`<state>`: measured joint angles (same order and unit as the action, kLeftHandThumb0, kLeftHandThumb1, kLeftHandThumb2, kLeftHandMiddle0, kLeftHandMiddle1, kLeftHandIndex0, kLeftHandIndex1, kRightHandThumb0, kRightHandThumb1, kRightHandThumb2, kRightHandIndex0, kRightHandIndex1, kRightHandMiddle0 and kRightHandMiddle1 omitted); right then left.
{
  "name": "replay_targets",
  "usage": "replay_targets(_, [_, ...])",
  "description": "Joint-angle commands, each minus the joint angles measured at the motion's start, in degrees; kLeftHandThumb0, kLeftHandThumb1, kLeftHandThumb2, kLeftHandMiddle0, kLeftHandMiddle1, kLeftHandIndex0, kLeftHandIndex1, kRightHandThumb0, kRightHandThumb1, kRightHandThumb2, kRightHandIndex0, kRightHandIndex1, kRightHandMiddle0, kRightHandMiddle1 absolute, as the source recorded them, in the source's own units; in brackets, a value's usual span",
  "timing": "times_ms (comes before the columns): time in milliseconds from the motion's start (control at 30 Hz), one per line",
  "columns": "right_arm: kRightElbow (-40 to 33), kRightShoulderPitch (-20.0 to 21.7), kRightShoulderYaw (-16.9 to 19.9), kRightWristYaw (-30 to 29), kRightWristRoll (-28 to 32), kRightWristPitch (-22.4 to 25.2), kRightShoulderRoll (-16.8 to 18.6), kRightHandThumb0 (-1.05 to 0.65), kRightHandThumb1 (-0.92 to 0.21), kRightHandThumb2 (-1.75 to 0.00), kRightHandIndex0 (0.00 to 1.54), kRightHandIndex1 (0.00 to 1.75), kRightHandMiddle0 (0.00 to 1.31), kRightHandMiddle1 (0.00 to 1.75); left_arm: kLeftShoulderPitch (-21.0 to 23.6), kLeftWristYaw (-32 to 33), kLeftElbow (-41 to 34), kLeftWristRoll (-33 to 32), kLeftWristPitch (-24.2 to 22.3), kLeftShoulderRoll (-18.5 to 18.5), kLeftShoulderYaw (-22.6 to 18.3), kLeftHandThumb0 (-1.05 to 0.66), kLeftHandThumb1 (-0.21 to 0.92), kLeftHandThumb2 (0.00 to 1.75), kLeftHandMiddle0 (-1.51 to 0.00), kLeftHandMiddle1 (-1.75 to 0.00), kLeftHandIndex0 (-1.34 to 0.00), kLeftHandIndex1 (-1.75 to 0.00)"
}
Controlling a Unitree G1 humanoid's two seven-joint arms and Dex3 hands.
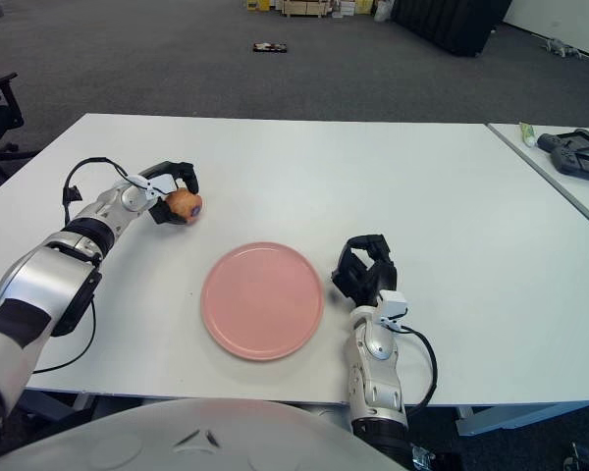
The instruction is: Put the apple into the plate.
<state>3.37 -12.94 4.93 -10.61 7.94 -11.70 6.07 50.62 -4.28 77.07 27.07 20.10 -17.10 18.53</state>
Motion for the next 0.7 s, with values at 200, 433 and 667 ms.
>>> replay_targets(200, [1.6, -0.3, 0.6, -0.8, 0.2, 1.3, 1.9, -0.41, -0.54, -1.04, 0.97, 1.75, 0.44, 1.75, -0.3, -2.4, -0.7, -3.0, 1.8, -0.3, -3.2, -0.02, 0.23, 1.47, -1.37, -1.75, -1.17, -1.75])
replay_targets(433, [1.4, -0.3, 0.4, -1.1, 0.1, 1.7, 2.1, -0.41, -0.54, -1.04, 0.98, 1.75, 0.44, 1.75, 0.4, -4.2, -1.7, -4.4, 2.8, -1.2, -5.0, -0.02, 0.22, 1.48, -1.36, -1.75, -1.16, -1.75])
replay_targets(667, [1.6, -0.4, 0.1, -1.0, -0.4, 1.3, 1.8, -0.41, -0.54, -1.05, 0.98, 1.75, 0.44, 1.75, -0.3, -5.9, -3.1, -7.9, 4.5, -1.3, -8.5, -0.03, 0.23, 1.49, -1.35, -1.75, -1.15, -1.75])
